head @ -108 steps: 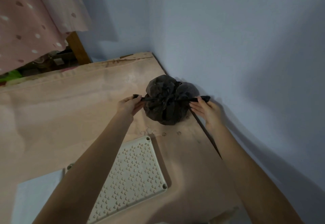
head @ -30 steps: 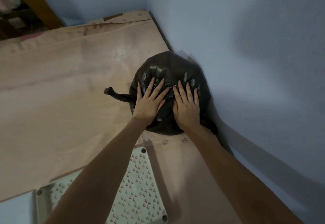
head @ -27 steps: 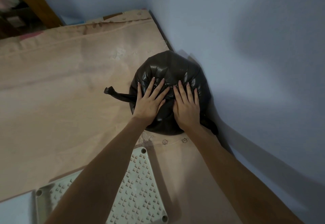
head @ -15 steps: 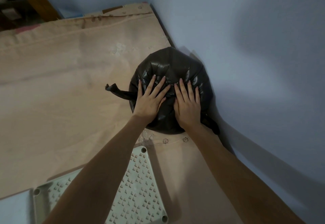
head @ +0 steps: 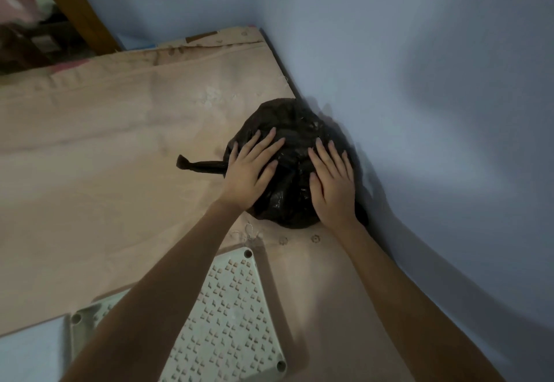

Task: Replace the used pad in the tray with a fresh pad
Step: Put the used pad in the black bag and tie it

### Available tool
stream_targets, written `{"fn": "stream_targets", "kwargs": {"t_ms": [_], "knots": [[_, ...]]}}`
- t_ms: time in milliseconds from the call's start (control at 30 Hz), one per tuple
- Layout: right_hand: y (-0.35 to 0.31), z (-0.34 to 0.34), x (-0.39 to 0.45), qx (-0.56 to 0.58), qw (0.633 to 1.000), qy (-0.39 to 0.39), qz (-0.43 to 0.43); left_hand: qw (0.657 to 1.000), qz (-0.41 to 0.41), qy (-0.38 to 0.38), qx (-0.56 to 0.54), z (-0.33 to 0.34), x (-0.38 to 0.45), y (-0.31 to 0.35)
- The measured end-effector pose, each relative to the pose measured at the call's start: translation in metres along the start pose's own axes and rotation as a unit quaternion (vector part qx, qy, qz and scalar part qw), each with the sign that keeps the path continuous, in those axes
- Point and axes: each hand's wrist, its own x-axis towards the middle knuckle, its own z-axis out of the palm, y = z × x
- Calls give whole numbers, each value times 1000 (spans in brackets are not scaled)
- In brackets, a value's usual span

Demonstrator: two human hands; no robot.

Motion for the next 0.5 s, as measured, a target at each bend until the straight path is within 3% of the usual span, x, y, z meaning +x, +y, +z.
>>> {"fn": "stream_targets", "kwargs": {"t_ms": [67, 167, 267, 333, 500], "knots": [[-2, -10, -9, 8, 1000, 18, -10, 999, 20, 36, 15, -11, -10, 9], [-2, -11, -35, -26, 998, -23, -44, 988, 94, 57, 112, -8, -34, 20], [5, 3, -65, -125, 985, -100, -68, 958, 152, -16, 242, 17, -60, 25], [9, 13, -78, -183, 974, -119, -56, 941, 149, -53, 299, 32, -72, 23], [3, 24, -71, -229, 960, -162, -14, 930, 48, -94, 351, 37, -64, 17]]}}
